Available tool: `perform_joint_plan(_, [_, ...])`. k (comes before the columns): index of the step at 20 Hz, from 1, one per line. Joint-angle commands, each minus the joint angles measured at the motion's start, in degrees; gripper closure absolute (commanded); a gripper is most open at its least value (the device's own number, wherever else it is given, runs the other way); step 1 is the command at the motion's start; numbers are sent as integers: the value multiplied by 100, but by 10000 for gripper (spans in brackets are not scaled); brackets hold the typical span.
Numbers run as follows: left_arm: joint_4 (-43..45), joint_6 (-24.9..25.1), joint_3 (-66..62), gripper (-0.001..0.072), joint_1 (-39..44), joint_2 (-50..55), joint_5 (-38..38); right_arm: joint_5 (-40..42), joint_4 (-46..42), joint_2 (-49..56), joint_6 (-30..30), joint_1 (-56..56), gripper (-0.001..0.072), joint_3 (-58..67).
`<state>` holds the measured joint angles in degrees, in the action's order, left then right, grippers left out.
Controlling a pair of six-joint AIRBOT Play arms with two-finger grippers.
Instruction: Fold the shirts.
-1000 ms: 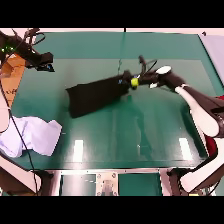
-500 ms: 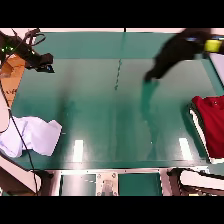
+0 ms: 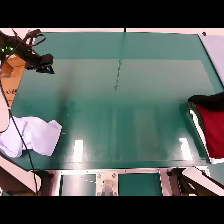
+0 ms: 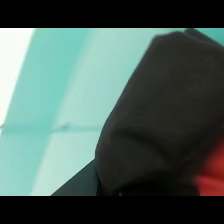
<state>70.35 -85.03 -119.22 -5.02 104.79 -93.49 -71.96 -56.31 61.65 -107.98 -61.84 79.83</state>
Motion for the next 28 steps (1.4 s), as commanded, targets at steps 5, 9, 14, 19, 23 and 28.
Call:
perform_joint_plan(5, [-4, 2, 0, 684, -2, -4, -7, -459, -1292, -990, 48, -1969, 691, -2452])
perform_joint_plan(9, [-15, 2, 0, 684, 2, -4, -7, -192, -1482, -984, 367, -2192, 691, -3209])
perform_joint_plan(14, [-31, 0, 0, 684, 2, -4, 31, 149, -1491, -984, 822, -2194, 357, -3272])
perform_joint_plan(19, [-28, 267, 0, 684, 2, -4, 146, -1257, -2938, -984, 686, -2192, 67, -2472])
perform_joint_plan(23, [-31, 595, -2, 684, 2, -13, 160, -1447, -2229, -984, 494, -1801, 607, -1491])
perform_joint_plan(28, [-92, 603, 332, 685, 2, -588, 240, -525, -1318, -962, 516, 522, 692, -1215])
